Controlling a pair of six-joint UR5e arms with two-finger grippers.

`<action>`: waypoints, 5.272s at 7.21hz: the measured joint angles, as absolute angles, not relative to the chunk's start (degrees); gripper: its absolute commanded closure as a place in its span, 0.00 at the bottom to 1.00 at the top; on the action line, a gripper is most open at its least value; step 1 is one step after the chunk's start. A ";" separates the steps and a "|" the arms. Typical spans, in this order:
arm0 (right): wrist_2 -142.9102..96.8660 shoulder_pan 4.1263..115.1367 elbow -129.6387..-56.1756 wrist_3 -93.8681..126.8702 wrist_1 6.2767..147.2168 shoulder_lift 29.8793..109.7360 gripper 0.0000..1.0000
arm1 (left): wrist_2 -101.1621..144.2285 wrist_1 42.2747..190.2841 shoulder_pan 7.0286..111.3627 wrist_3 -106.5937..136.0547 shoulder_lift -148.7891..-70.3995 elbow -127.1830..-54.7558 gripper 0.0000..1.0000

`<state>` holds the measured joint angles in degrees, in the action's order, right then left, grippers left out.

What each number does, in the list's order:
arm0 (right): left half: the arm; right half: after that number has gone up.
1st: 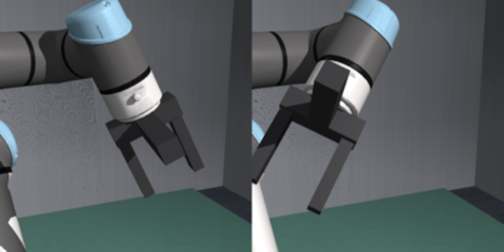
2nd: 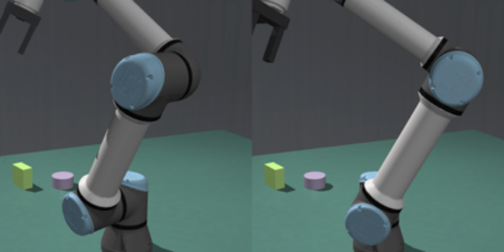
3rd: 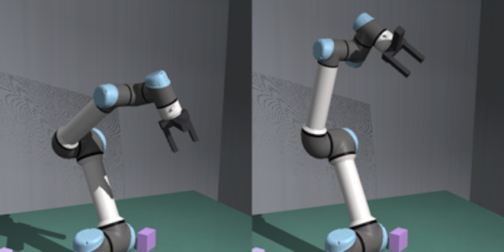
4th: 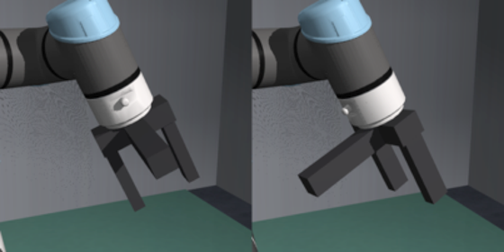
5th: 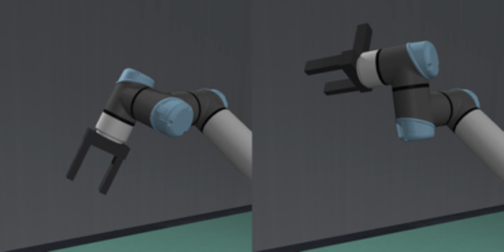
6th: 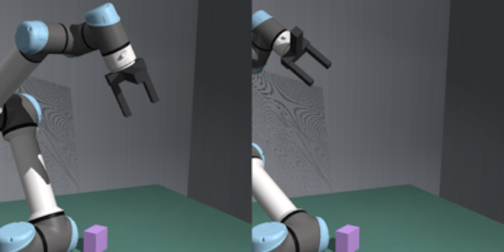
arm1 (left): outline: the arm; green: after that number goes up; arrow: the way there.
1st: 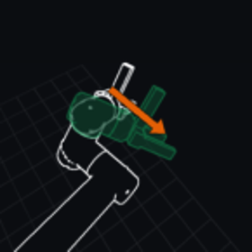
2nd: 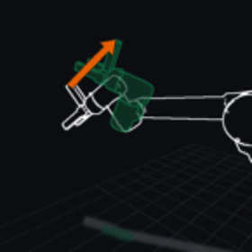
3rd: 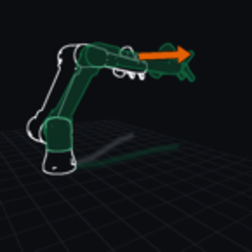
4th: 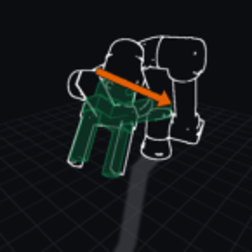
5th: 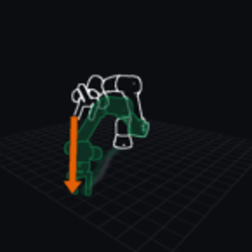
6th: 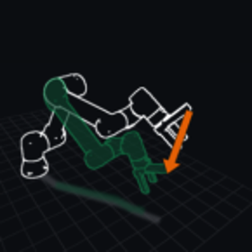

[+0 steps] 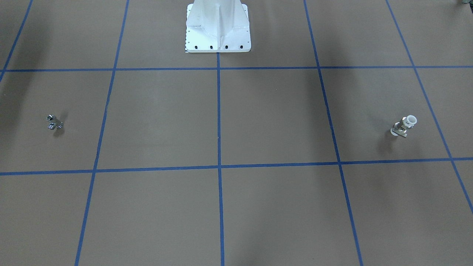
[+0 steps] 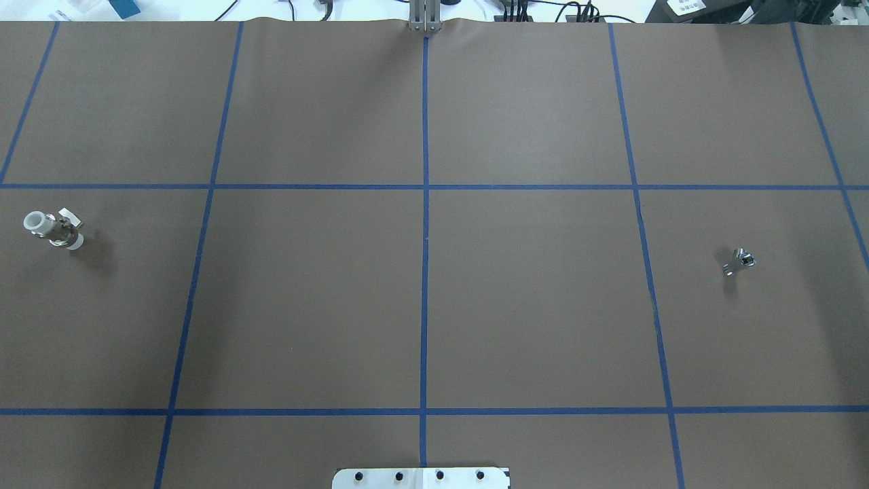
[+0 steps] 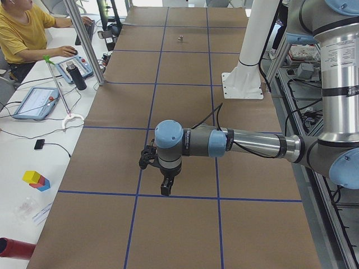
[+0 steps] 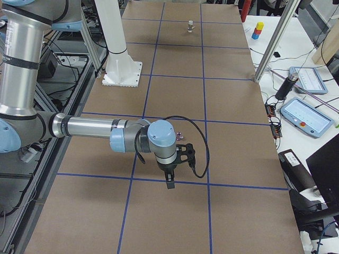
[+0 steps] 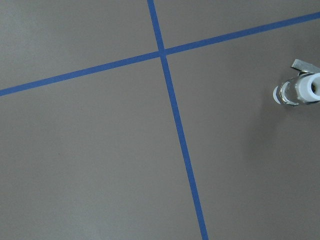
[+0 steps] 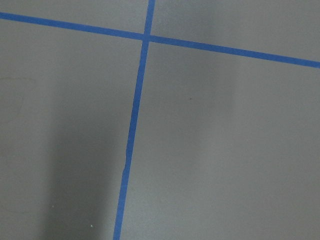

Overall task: Assemble PPR valve and pipe with both arms
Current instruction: 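Move the left gripper down toward the white-and-chrome valve, then close the left gripper on the white-and-chrome valve body, then carry the valve with the left gripper to the table center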

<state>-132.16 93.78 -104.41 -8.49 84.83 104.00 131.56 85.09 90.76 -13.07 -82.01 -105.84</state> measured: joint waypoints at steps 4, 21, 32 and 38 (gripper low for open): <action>-132.27 93.61 -103.60 -7.34 80.74 103.51 0.00 | 131.52 94.27 89.16 -7.64 -92.45 -103.94 0.00; -134.82 92.42 -103.01 -5.31 80.51 103.27 0.00 | 123.22 120.99 60.77 16.66 -88.14 -95.20 0.54; -134.89 91.93 -102.99 -5.27 80.51 103.27 0.00 | 125.42 110.91 59.68 24.81 -100.95 -98.61 1.00; -134.91 91.76 -102.61 -5.27 80.51 103.27 0.00 | 113.16 91.42 37.03 58.95 -128.91 -96.38 1.00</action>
